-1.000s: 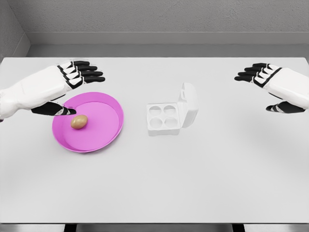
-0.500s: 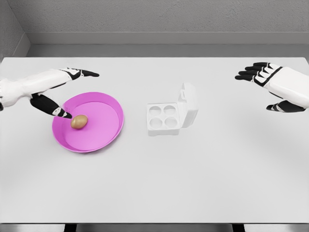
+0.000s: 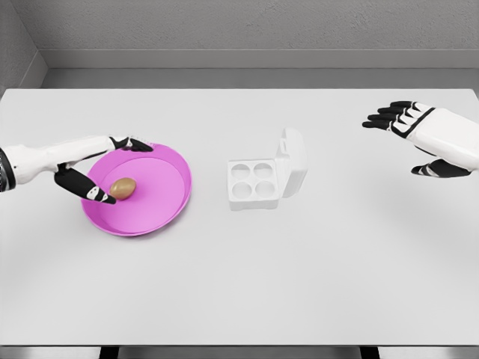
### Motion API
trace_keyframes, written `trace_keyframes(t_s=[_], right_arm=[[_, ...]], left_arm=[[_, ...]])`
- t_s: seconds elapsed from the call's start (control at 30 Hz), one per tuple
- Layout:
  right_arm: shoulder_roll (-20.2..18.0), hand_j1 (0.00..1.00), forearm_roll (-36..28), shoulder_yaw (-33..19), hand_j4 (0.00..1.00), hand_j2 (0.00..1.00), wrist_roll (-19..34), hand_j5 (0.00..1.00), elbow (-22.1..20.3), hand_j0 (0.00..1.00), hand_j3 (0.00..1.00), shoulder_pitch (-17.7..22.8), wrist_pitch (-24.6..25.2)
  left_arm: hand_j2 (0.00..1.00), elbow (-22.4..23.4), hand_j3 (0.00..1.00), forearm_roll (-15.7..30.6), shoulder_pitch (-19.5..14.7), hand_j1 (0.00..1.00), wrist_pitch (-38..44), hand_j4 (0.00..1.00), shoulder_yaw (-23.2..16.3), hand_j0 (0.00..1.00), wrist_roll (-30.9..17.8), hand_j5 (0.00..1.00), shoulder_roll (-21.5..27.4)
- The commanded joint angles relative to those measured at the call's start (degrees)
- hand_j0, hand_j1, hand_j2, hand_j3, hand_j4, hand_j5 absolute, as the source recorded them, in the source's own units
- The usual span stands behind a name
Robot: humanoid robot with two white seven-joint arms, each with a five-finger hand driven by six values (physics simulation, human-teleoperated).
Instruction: Pack egg into the box and close the box lid
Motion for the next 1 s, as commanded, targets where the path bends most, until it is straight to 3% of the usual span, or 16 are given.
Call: trace_keyframes(t_s=[0.0, 0.07, 0.2, 0.3, 0.57, 0.67, 0.83, 0.97], right_arm=[[-0.08, 1.0, -0.3, 0.05, 1.0, 1.0, -0.03, 1.0, -0.01, 1.0, 1.0, 0.0, 0.05], [-0.08, 1.0, -0.3, 0.06, 1.0, 1.0, -0.03, 1.0, -0.01, 1.0, 1.0, 0.0, 0.05], [-0.08, 1.0, -0.3, 0.06, 1.0, 1.0, -0.03, 1.0, -0.1, 1.0, 1.0, 0.0, 0.05], [-0.08, 1.0, -0.3, 0.06, 1.0, 1.0, -0.03, 1.0, -0.01, 1.0, 1.0, 0.09, 0.05], [-0.16, 1.0, -0.3, 0.06, 1.0, 1.0, -0.03, 1.0, -0.09, 1.0, 1.0, 0.35, 0.05], [-0.16, 1.0, -0.3, 0.06, 1.0, 1.0, -0.03, 1.0, -0.01, 1.0, 1.0, 0.35, 0.05], [-0.16, 1.0, -0.3, 0.14, 1.0, 1.0, -0.03, 1.0, -0.1, 1.0, 1.0, 0.44, 0.05], [-0.16, 1.0, -0.3, 0.14, 1.0, 1.0, -0.03, 1.0, -0.1, 1.0, 1.0, 0.44, 0.05]], left_arm=[[0.82, 0.5, 0.82, -1.06, 0.18, 0.82, 3.35, 0.82, 0.17, 0.82, 2.63, 0.82, -0.74], [0.83, 0.5, 0.83, -6.6, 0.79, 0.83, 3.88, 0.83, 1.13, 0.83, 2.89, 0.83, -4.69], [0.83, 0.5, 0.83, -8.36, 3.17, 0.83, 3.88, 0.83, 3.24, 0.83, 2.89, 0.83, -4.96], [0.83, -0.46, 0.83, -13.19, 3.96, 0.83, 3.88, 0.83, 3.42, 0.83, 2.98, 0.83, -6.19], [0.83, -1.34, 0.83, -15.92, 6.33, 0.83, 3.97, 0.83, 4.21, 0.83, 4.3, 0.83, -6.28], [0.83, -1.34, 0.83, -16.62, 7.47, 0.83, 4.93, 0.83, 4.38, 0.83, 7.11, 0.83, -6.45], [0.83, -1.17, 0.83, -17.24, 10.02, 0.83, 5.28, 0.83, 7.02, 0.83, 7.2, 0.83, -7.24], [0.83, -0.81, 0.83, -21.98, 10.46, 0.83, 5.37, 0.83, 7.72, 0.83, 7.2, 0.83, -9.62]])
